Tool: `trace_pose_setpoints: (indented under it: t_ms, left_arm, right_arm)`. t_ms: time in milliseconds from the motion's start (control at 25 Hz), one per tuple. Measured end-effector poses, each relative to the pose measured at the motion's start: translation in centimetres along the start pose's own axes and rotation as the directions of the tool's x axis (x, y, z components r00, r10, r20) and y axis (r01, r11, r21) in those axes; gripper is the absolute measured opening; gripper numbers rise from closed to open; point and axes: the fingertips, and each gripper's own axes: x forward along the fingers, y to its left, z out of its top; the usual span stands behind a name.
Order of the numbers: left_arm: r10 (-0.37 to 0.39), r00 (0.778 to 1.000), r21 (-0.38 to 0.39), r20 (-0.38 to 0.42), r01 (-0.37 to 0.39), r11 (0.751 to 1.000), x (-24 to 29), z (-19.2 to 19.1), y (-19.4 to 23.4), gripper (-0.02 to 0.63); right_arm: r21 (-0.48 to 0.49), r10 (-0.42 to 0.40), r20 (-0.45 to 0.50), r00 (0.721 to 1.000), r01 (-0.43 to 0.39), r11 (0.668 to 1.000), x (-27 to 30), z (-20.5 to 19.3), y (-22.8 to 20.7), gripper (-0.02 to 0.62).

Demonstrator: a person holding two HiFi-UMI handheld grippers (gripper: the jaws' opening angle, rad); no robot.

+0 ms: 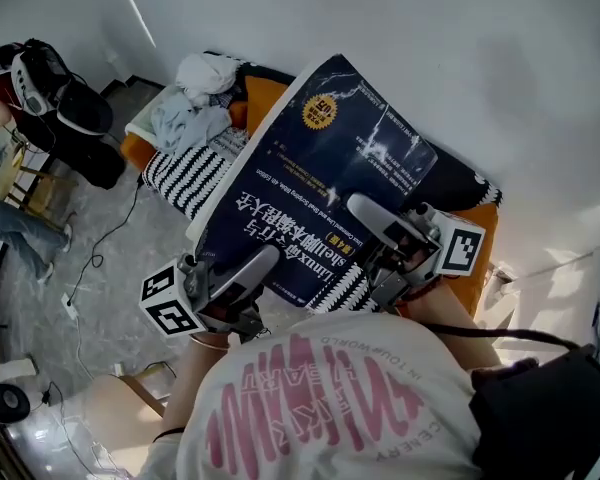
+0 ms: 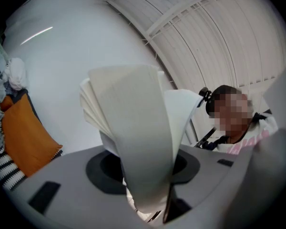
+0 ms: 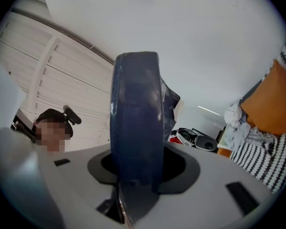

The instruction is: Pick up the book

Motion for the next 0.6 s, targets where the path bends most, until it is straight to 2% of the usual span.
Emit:
trace_pose_setpoints:
  t_ms: [600]
  left_arm:
    - [0.002,1.0,0.036,0.007,-0.002,0.999,0.05,0.25,-0.23,0.184]
  right_arm:
    - [-0.013,0.013,-0.025,1.0,-0.014,1.0,-0.31,0.09,-0.37,0.183]
